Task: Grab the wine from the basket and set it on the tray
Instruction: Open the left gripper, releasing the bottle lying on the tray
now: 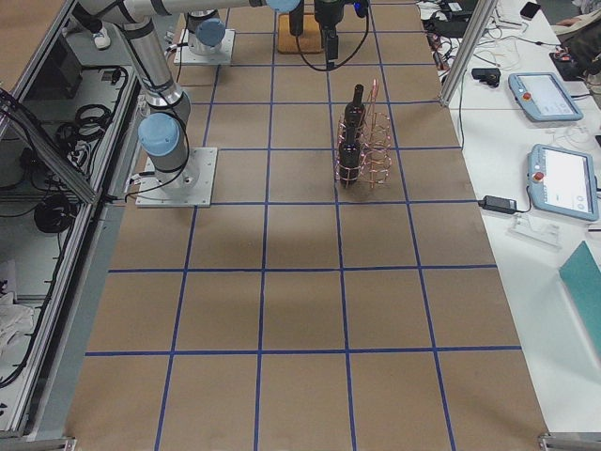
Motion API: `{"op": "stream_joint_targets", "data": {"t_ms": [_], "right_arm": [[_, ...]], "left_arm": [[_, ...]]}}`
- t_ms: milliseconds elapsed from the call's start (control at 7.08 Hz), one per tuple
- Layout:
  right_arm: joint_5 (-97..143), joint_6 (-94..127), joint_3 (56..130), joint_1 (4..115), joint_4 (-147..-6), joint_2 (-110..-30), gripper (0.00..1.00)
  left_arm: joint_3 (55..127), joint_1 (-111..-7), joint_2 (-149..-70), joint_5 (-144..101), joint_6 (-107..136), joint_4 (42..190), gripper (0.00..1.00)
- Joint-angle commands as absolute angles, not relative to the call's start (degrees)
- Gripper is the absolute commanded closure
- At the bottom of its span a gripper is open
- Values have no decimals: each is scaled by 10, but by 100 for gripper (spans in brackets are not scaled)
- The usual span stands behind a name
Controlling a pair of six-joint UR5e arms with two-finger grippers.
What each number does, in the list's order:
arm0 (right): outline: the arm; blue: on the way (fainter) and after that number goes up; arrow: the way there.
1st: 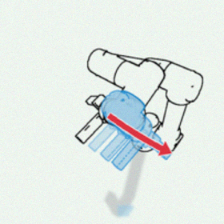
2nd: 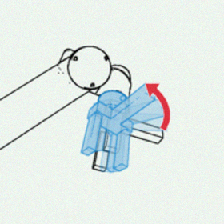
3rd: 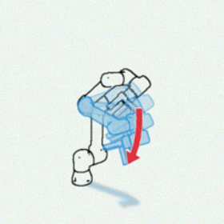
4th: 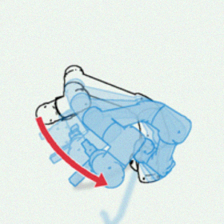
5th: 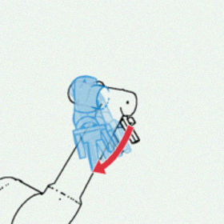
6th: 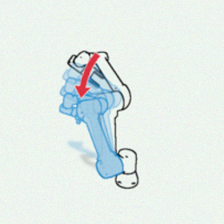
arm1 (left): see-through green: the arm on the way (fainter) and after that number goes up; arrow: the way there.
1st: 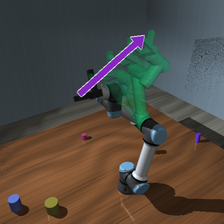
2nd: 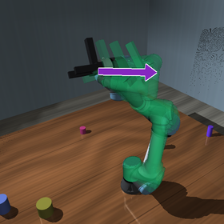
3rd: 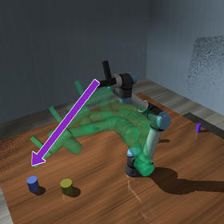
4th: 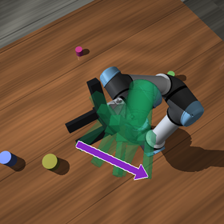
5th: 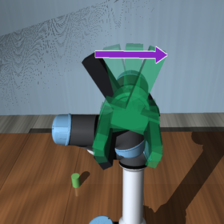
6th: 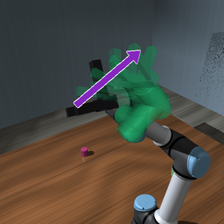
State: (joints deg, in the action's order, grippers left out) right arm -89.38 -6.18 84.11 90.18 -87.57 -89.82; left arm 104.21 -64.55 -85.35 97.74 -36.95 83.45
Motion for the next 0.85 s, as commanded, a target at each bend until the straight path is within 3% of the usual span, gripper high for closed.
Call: {"op": "stream_joint_targets", "data": {"t_ms": [0,283,707], "right_arm": [[-894,-62,841,902,-874,-898,0],[-894,-62,842,902,-874,-898,0],[-894,-62,844,902,-874,-898,0]], "left_arm": [[987,-660,-844,974,-364,841,19],[900,-739,-858,938,-196,877,0],[835,-866,-908,937,20,895,0]]}}
